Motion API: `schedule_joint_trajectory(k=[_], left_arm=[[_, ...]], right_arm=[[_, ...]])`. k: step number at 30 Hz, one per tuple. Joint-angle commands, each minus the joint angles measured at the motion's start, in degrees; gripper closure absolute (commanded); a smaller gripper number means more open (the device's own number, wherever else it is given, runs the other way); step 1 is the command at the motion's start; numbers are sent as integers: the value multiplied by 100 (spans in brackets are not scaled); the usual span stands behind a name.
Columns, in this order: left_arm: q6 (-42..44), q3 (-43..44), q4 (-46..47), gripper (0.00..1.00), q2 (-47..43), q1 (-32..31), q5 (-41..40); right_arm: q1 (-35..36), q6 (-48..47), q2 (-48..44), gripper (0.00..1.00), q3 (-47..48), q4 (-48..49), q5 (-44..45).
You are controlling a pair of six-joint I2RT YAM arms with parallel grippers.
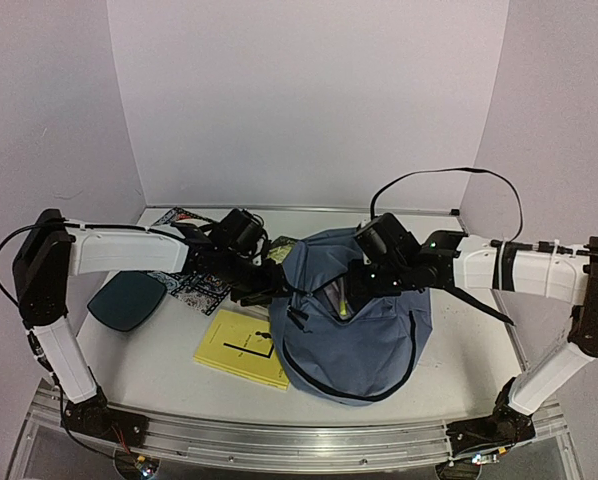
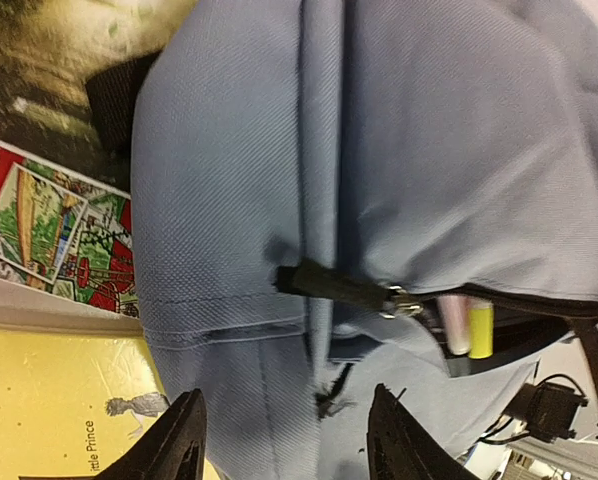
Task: Pack the student bag
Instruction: Pick up the student bag from the book.
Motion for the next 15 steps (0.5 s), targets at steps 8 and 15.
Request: schedule_joint_trajectory(k=[8, 15], left_arm=[[345, 477, -63, 46, 715, -12, 704], [456, 489, -63, 86, 611, -12, 775]], right_arm=[[70, 171, -23, 99, -242, 255, 9], [70, 86, -5, 97, -195, 242, 126]])
